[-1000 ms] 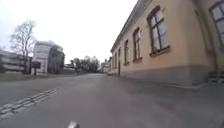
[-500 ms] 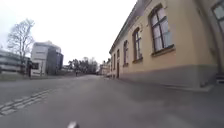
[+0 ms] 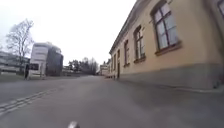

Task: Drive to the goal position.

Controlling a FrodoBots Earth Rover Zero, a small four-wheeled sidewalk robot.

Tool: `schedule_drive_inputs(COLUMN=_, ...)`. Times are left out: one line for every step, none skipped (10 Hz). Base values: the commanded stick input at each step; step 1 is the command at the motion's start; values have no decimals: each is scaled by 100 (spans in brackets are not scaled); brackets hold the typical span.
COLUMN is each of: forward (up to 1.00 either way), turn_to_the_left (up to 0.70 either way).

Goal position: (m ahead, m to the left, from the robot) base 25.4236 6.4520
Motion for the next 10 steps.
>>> schedule_drive_inputs(forward=100, turn_to_the_left=0)
schedule_drive_inputs(forward=100, turn_to_the_left=0)
schedule_drive_inputs(forward=100, turn_to_the_left=0)
schedule_drive_inputs(forward=100, turn_to_the_left=0)
schedule_drive_inputs(forward=100, turn_to_the_left=0)
schedule_drive_inputs(forward=100, turn_to_the_left=0)
schedule_drive_inputs(forward=100, turn_to_the_left=0)
schedule_drive_inputs(forward=100, turn_to_the_left=0)
schedule_drive_inputs(forward=100, turn_to_the_left=0)
schedule_drive_inputs(forward=100, turn_to_the_left=0)
